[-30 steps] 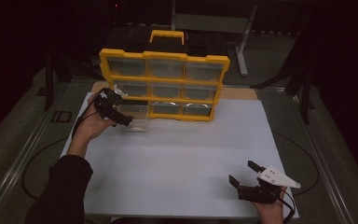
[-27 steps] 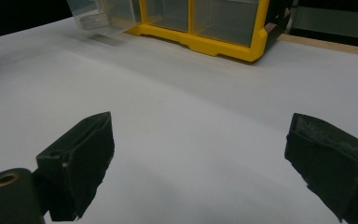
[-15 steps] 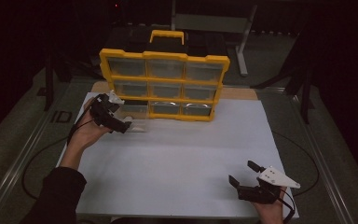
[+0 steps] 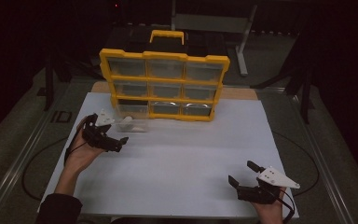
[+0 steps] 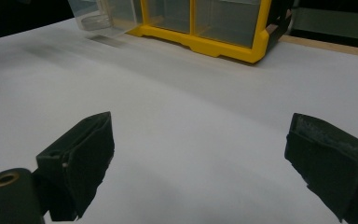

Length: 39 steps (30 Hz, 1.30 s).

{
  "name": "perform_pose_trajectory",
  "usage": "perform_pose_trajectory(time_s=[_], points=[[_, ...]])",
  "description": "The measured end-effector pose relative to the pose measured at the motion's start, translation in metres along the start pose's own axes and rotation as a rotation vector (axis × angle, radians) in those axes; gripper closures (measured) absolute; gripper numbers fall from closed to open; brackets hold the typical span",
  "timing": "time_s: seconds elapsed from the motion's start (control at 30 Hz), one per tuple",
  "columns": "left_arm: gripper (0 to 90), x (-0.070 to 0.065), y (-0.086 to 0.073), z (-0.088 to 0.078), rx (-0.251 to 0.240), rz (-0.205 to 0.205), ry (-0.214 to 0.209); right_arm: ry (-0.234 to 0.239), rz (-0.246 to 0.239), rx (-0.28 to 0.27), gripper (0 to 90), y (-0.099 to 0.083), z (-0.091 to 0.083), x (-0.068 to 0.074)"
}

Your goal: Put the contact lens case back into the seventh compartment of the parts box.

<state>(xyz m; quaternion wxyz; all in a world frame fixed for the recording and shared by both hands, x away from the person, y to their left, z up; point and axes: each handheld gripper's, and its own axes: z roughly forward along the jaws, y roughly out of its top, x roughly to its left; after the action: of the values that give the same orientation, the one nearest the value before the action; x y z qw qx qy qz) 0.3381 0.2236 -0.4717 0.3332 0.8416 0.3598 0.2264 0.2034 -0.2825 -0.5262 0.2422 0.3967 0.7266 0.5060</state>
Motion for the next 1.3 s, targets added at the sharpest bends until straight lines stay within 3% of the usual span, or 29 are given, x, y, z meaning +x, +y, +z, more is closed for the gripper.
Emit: perform_pose_trajectory(time_s=[0.2, 0.43, 0.63, 0.7, 0.8, 0.97, 1.17, 1.3], points=[[0.1, -0.008, -0.022, -0.006, -0.053, -0.017, 0.014, -0.001, 0.002, -0.004, 7.8, 0.000, 0.000, 0.000], [0.1, -0.014, -0.046, -0.016, -0.152, -0.067, 0.025, 0.000, 0.000, -0.004, 7.8, 0.000, 0.000, 0.001], [0.1, -0.017, -0.067, -0.025, -0.264, -0.138, 0.034, 0.001, -0.001, -0.005, 7.8, 0.000, 0.001, 0.001], [0.1, -0.017, -0.067, -0.025, -0.264, -0.138, 0.034, 0.003, -0.001, -0.006, 7.8, 0.000, 0.001, 0.001], [0.1, -0.020, -0.080, -0.031, -0.304, -0.154, 0.031, 0.002, 0.000, -0.003, 7.8, -0.001, 0.003, 0.001], [0.1, -0.025, -0.092, -0.035, -0.328, -0.168, 0.044, 0.005, 0.001, 0.000, 7.8, -0.001, 0.004, 0.000], [0.1, -0.031, -0.101, -0.034, -0.315, -0.165, 0.056, 0.013, 0.002, -0.006, 7.8, -0.001, 0.004, -0.001], [0.1, -0.036, -0.101, -0.041, -0.368, -0.174, 0.073, 0.014, -0.004, -0.013, 7.8, -0.001, 0.003, 0.000]])
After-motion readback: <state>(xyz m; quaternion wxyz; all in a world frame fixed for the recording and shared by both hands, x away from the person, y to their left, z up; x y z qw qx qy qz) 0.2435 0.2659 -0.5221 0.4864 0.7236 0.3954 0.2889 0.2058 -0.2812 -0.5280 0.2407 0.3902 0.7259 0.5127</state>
